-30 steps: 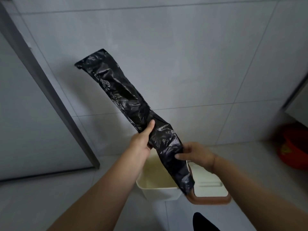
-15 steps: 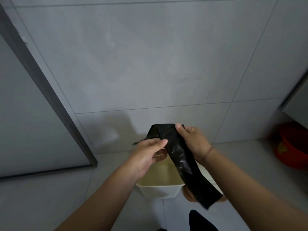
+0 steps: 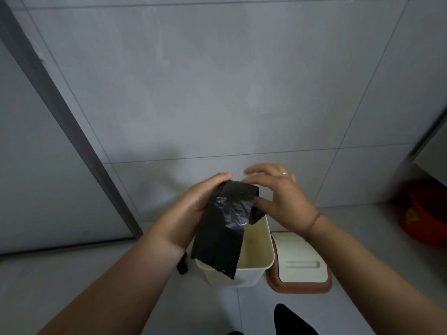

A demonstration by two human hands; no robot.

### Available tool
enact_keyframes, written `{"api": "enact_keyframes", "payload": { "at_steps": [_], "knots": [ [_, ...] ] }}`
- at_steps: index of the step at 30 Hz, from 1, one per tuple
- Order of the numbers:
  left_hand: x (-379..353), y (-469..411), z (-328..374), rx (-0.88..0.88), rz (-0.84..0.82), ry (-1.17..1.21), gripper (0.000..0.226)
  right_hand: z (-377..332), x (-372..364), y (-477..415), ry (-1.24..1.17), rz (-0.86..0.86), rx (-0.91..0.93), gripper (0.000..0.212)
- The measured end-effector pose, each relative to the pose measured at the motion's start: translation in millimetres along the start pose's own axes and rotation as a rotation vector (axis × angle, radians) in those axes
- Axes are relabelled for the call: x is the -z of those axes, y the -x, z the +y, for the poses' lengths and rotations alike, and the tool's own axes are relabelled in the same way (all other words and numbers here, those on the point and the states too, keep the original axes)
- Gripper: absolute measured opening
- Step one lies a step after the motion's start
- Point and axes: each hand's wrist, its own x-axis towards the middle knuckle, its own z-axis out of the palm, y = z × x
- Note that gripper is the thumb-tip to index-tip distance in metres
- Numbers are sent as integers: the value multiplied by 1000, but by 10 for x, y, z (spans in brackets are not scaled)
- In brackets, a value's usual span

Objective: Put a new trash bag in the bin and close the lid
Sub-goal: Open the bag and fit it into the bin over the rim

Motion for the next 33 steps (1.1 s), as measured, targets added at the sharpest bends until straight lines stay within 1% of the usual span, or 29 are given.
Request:
{"api": "enact_keyframes", "payload": {
  "at_steps": [1,2,3,4,5,6,7,9,11,12,13,15,17,20,23,24,28,30,33],
  "knots": [
    [3,3,15,-3,-24,5,37,-29,-29,-11,-69,17,-16,13],
    [9,-9,19,-24,-16,33,51,-57,-58,-26,-189,35,-81,9],
    [48,-44,-16,-50,-15,133,60,-66,-89,-43,-320,56,-175,16],
    [70,-57,-75,-84,-15,277,59,-69,-117,-58,-442,71,-267,21],
    [86,-72,-154,-141,69,315,49,-68,-135,-69,-538,75,-344,24],
    [99,-80,-240,-203,140,284,39,-56,-153,-71,-583,75,-394,24],
    [114,-69,-305,-276,168,162,32,-49,-173,-71,-602,76,-421,24],
    [37,-47,-429,-406,68,-120,30,-51,-215,-79,-670,82,-442,28],
    [-12,-2,-461,-429,6,-330,29,-56,-245,-84,-818,50,-448,33],
    [-17,8,-467,-456,5,-400,27,-63,-243,-88,-894,15,-450,34],
    [0,14,-461,-487,26,-443,23,-70,-232,-91,-952,-23,-460,33],
    [26,0,-455,-542,25,-454,12,-62,-206,-96,-1011,-86,-496,35],
    [42,4,-412,-574,18,-470,11,-57,-183,-96,-1039,-142,-523,40],
    [56,18,-371,-527,-28,-446,12,-56,-162,-93,-1088,-203,-526,37],
    [80,12,-346,-387,-69,-249,26,-35,-153,-84,-1218,-220,-485,27],
    [79,7,-342,-353,-87,-207,27,-25,-148,-83,-1238,-218,-469,23],
    [70,25,-312,-281,-150,-94,23,-31,-119,-112,-1237,-197,-430,16],
    [69,44,-271,-270,-182,-38,25,-50,-107,-132,-1229,-196,-415,13],
    [26,62,-215,-266,-224,-47,28,-60,-99,-140,-1193,-212,-399,18]
  ]
}}
